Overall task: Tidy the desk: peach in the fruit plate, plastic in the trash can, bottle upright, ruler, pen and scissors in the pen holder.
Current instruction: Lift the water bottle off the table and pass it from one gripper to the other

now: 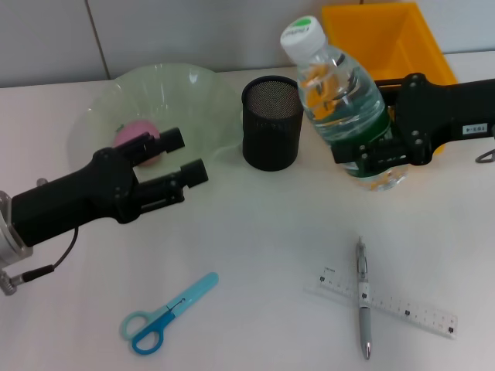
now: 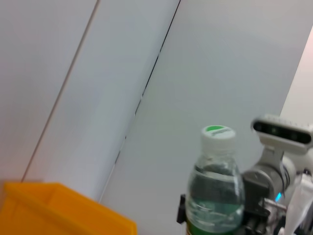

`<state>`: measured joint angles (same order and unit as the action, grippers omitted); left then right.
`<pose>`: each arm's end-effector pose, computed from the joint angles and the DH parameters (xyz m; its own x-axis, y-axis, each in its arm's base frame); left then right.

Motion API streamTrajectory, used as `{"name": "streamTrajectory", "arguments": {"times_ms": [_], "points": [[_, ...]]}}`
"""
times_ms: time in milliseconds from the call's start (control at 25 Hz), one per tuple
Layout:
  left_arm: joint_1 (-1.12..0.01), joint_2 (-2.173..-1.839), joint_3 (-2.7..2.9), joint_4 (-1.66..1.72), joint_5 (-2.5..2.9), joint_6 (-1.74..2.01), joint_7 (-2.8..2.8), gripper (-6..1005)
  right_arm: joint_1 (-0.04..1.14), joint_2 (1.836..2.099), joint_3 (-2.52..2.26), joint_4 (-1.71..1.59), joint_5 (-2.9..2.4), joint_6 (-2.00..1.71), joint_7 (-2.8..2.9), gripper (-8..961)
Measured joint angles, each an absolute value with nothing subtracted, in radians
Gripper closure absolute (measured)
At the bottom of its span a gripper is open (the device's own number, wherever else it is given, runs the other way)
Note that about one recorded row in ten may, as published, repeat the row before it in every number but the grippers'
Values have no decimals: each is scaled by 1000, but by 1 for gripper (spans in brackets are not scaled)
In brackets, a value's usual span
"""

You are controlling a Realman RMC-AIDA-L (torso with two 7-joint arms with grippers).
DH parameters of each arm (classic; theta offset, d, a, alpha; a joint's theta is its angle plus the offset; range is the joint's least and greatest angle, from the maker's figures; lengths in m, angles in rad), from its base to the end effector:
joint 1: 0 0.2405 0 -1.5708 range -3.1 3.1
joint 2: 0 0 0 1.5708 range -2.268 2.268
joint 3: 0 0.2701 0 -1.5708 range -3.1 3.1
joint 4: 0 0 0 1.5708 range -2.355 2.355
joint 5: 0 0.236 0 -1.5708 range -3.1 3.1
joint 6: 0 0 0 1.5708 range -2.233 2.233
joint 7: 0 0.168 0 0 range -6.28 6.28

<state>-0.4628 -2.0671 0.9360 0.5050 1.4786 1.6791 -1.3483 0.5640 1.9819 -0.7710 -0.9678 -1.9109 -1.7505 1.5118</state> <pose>-0.2429 0.3384 -0.0311 0.5302 0.3278 0.7819 0.4574 -0.8871 0.0618 0.2205 0.3858 0.0592 0.8917 -0.1125 -0.4385 -0.2127 -0.9592 -0.1865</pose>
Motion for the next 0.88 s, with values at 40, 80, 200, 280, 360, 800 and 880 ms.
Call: {"name": "streamTrajectory", "arguments": {"times_ms": [40, 80, 200, 280, 360, 800, 880], "points": [[-464, -2068, 937, 500, 1465, 1683, -1346, 157, 561, 1983, -773, -955, -1888, -1760, 1506, 187], [-466, -2069, 937, 493, 1454, 1687, -1342, 158, 560, 1985, -775, -937, -1870, -1770, 1499, 187], [-483, -2069, 938, 441, 1392, 1706, -1307, 158, 573, 1996, -773, -859, -1850, -1791, 1468, 187], [-493, -2069, 940, 412, 1356, 1719, -1280, 159, 582, 2006, -772, -812, -1849, -1795, 1443, 187], [-502, -2070, 944, 397, 1334, 1731, -1264, 159, 593, 2018, -772, -772, -1847, -1793, 1423, 187], [-543, -2076, 948, 354, 1297, 1789, -1232, 162, 640, 2064, -790, -687, -1844, -1792, 1399, 187], [-544, -2076, 949, 353, 1296, 1801, -1226, 162, 652, 2064, -798, -668, -1845, -1789, 1399, 187]]}}
